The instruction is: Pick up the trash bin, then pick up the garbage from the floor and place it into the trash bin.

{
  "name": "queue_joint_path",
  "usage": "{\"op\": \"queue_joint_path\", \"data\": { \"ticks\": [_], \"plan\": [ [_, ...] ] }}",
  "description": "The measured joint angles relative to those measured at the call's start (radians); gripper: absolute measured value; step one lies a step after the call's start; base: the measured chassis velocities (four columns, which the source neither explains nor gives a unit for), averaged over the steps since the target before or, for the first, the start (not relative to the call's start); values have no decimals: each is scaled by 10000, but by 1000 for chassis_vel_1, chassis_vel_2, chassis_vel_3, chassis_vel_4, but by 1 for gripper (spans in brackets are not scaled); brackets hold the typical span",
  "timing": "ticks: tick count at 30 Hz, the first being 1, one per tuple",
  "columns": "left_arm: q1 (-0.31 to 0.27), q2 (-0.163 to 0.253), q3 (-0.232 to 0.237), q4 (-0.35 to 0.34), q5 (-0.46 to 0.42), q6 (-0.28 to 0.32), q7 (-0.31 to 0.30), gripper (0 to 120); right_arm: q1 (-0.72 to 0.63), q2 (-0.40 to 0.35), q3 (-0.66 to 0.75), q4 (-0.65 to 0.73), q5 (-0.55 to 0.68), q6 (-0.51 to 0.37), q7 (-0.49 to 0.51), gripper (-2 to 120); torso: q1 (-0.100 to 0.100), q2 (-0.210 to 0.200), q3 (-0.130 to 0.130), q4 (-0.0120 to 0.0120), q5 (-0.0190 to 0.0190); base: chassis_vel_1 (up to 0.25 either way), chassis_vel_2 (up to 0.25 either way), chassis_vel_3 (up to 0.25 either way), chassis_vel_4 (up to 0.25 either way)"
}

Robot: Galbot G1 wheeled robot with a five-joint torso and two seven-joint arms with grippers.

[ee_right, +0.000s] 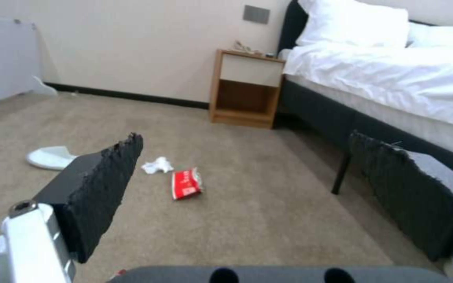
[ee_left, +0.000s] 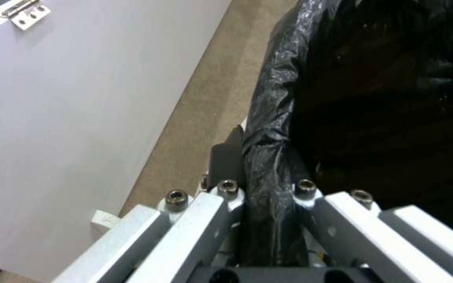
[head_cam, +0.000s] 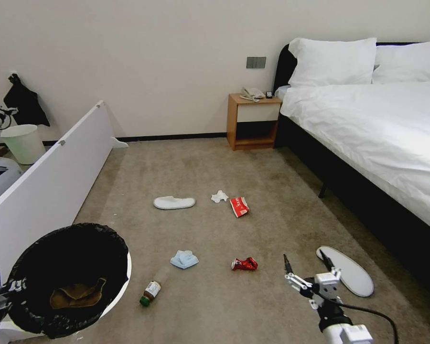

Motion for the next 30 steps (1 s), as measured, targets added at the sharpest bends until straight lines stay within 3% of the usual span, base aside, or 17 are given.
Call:
{"op": "queue_joint_path", "data": {
  "ticks": [6,30],
  "plan": [
    [-10,-5,5,66,-20,0,23,3,-476,392,227,140,-708,414,-291,100,0,-1,0,0,-1,0,0,0,0],
    [-13,-57,18,73,-38,0,44,3,-465,411,147,-13,-435,523,-714,100,0,-1,0,0,0,0,0,0,0]
  ]
}}
